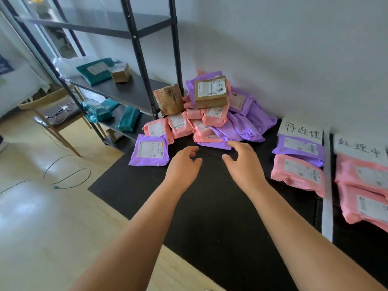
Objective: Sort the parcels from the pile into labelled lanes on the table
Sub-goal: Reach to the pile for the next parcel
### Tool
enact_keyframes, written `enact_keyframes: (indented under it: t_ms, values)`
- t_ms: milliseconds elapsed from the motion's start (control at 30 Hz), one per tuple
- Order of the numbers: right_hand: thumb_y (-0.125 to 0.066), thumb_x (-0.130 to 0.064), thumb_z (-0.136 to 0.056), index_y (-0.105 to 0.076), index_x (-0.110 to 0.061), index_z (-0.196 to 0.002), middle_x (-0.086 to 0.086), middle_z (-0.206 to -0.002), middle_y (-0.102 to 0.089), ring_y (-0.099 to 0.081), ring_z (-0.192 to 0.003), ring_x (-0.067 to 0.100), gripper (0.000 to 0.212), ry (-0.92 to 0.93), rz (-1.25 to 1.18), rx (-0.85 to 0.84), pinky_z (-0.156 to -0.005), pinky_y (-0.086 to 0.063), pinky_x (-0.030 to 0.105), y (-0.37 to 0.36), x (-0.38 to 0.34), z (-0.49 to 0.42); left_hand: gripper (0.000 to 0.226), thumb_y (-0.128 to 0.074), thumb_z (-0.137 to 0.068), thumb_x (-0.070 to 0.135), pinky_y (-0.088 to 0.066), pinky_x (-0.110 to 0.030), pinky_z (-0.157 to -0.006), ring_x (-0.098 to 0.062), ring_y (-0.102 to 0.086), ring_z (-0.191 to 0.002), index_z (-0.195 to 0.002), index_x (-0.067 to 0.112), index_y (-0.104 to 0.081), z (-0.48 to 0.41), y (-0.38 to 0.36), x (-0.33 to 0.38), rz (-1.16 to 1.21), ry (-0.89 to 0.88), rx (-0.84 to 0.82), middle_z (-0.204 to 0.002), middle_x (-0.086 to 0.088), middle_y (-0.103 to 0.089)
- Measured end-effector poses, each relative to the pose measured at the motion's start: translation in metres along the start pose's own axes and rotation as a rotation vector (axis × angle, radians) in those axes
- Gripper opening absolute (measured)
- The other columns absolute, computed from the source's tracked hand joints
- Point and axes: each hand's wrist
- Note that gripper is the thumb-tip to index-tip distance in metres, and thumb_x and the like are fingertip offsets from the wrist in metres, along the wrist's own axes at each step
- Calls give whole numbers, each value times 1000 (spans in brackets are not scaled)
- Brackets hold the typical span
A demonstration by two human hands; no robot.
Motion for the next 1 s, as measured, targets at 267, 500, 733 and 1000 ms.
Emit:
enact_keyframes:
  t_ms: [267,500,733,1000]
  values:
    - [-64,-23,-95,-56,-16,-136,5,-131,-57,-55,-118,21,42,-57,45,83,-86,-41,28,-21,-15,-82,44,-54,-97,23,-41,-26,-77,-17,-58,-112,-141,24,-50,-106,14,6,27,-89,-52,-136,3,-57]
    - [-62,-31,-96,-53,-17,-139,3,-133,-57,-53,-121,18,45,-181,-5,138,-84,-37,23,-52,-40,-162,43,-54,-96,18,-43,-29,-91,-22,-57,-118,-139,22,-51,-210,42,8,6,-177,-128,-133,0,-58]
    - [-54,-29,-101,-53,-14,-136,6,-129,-62,-58,-119,24,37,-318,-5,167,-91,-49,36,-81,-41,-245,44,-44,-98,17,-49,-39,-94,-27,-57,-118,-142,22,-46,-313,34,7,-4,-211,-201,-138,-5,-55]
    - [-54,-29,-98,-49,-17,-135,4,-131,-61,-57,-117,27,39,-497,-65,187,-80,-37,29,-85,-31,-330,44,-45,-98,11,-45,-38,-101,-27,-51,-128,-142,15,-42,-387,6,5,95,-194,-277,-143,-7,-50]
Point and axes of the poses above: each hand's wrist, its own z-axis away from the middle knuckle, its own y-axis out of the back of the hand, x = y × z
